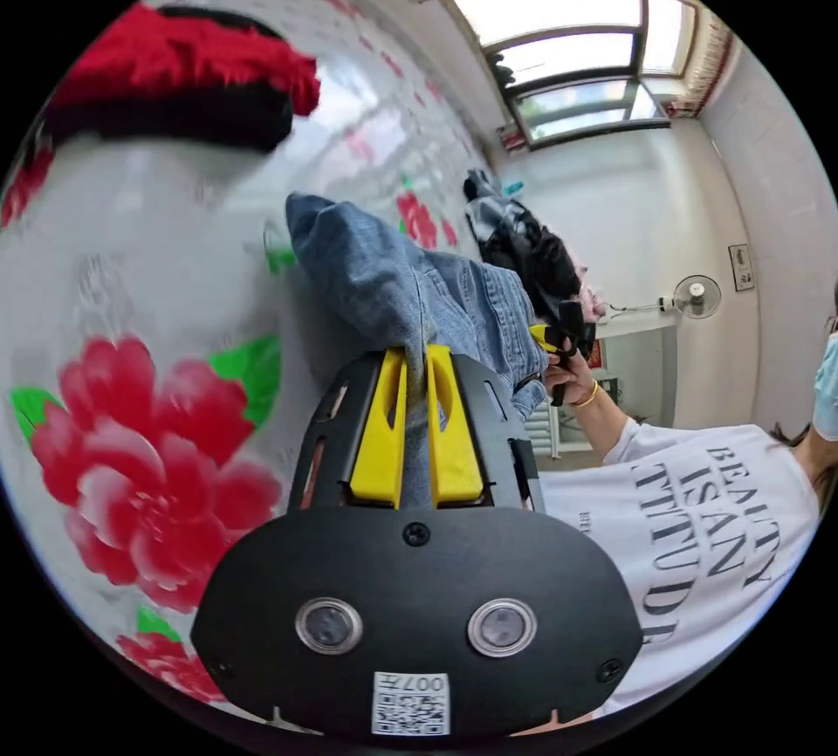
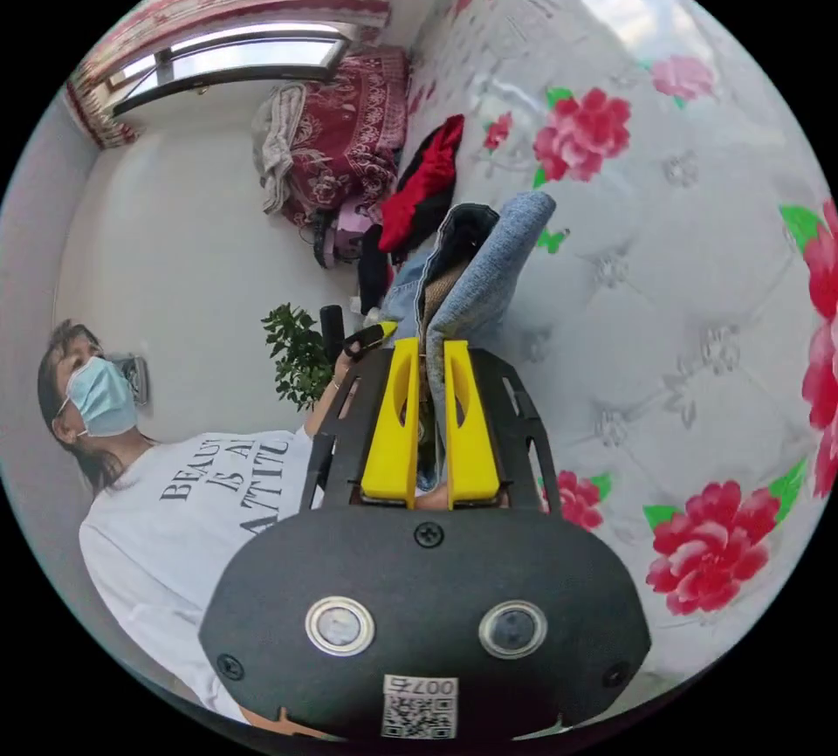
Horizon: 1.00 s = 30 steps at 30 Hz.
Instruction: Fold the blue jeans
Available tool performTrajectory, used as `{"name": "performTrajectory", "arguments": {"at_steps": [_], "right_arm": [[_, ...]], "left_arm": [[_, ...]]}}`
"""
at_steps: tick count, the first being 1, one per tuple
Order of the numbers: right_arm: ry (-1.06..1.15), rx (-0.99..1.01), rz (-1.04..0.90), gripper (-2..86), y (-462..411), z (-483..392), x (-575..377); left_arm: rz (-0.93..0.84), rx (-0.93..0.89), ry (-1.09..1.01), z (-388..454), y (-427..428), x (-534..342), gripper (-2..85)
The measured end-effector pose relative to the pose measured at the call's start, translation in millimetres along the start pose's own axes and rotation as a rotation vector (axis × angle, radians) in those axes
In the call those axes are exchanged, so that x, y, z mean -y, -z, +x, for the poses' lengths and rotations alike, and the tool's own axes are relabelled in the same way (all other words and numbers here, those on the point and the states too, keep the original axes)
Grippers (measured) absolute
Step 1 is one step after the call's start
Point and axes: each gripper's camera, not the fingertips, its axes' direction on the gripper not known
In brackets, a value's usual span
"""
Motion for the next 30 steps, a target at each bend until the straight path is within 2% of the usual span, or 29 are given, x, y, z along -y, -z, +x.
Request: {"name": "performTrajectory", "arguments": {"at_steps": [3,6,8,11,15,16,18,22,26,30], "right_arm": [[0.168,0.028,0.026,4.8,-20,-56,72],[0.3,0.034,0.063,5.3,-60,-106,143],[0.308,-0.073,0.132,5.9,-100,-128,182],[0.264,-0.21,0.156,6.4,-150,-126,193],[0.257,-0.245,0.098,6.8,-185,-96,150],[0.247,-0.318,0.07,6.8,-186,-80,129],[0.23,-0.44,0.054,6.9,-175,-55,96],[0.073,-0.723,0.12,7.2,-94,3,25],[-0.165,-0.981,0.371,8.1,28,33,-30],[-0.306,-1.15,0.592,9.1,111,34,-64]], "left_arm": [[0.149,0.063,-0.065,16,71,49,3.7],[0.312,0.222,-0.05,21,139,92,5.2],[0.398,0.454,0.03,15,167,109,7.7],[0.365,0.672,0.19,-8,160,99,8.5],[0.298,0.676,0.202,-19,114,45,8.7],[0.258,0.711,0.195,-17,95,24,8.7],[0.19,0.755,0.168,-8,67,-6,8.6],[0.028,0.81,0.099,22,13,-60,8.1],[-0.015,0.788,0.086,48,-16,-80,7.6],[-0.068,0.752,0.044,67,-42,-79,7.4]]}}
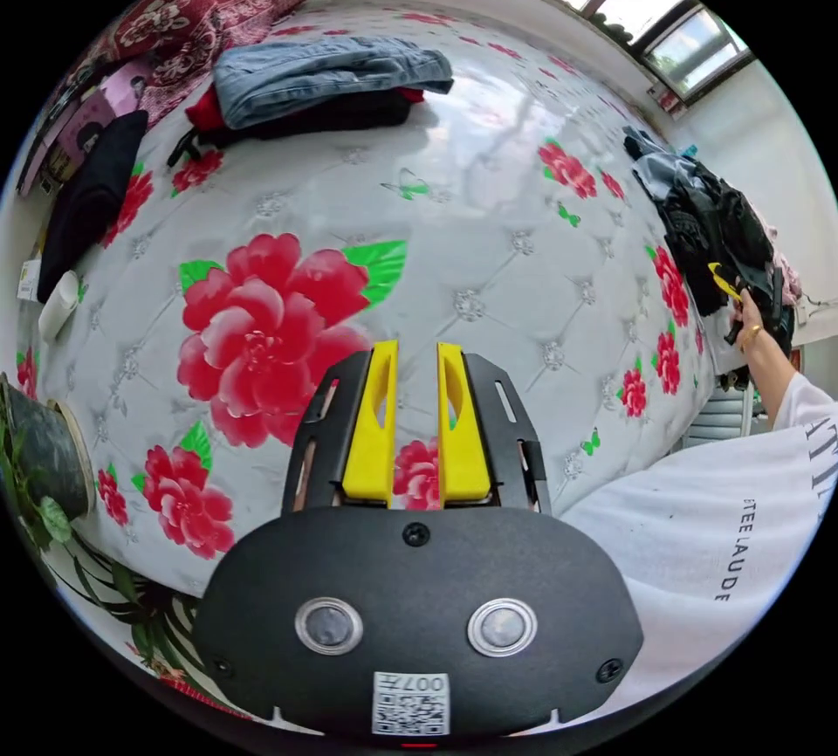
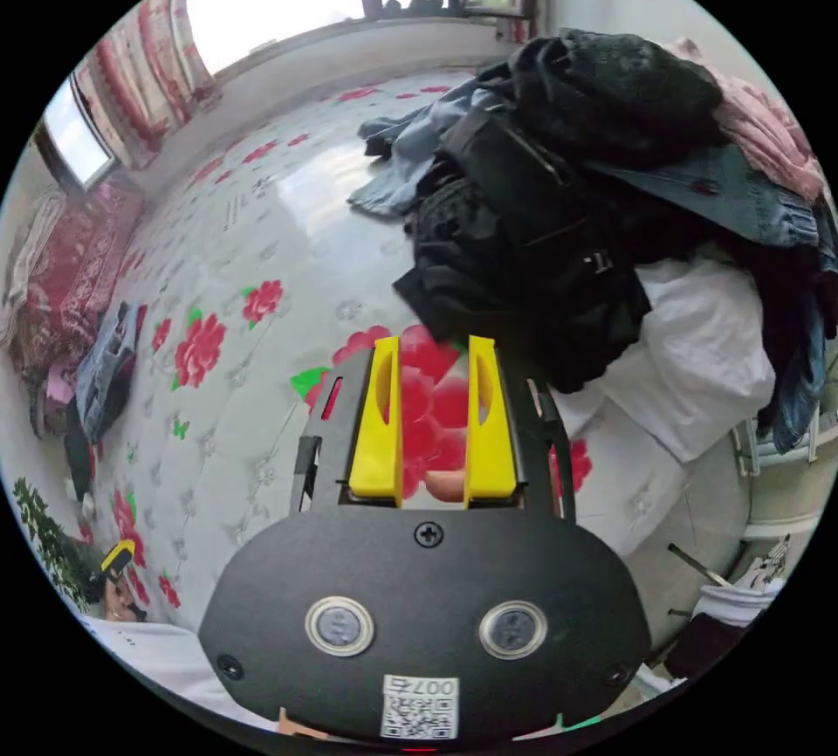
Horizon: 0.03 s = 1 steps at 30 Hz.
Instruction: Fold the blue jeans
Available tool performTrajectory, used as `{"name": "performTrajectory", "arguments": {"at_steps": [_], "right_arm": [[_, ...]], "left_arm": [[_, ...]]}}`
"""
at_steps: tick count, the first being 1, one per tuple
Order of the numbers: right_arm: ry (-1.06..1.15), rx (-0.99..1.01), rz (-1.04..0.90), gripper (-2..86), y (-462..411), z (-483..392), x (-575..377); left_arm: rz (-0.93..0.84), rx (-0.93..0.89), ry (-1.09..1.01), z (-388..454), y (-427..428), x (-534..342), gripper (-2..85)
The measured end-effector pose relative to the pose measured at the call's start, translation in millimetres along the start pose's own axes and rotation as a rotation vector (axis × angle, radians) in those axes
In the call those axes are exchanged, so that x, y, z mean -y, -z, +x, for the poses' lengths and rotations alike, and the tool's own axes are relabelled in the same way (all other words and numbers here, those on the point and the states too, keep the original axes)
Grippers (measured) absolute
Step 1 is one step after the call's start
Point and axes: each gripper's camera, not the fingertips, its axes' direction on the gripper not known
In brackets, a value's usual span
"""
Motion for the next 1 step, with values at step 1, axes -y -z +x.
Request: {"name": "performTrajectory", "arguments": {"at_steps": [1], "right_arm": [[-0.051,-0.051,0.041,9.5,8.3,18.2,4.8]], "left_arm": [[-0.02,-0.001,-0.023,10.2,-3.6,2.3,7.4]]}}
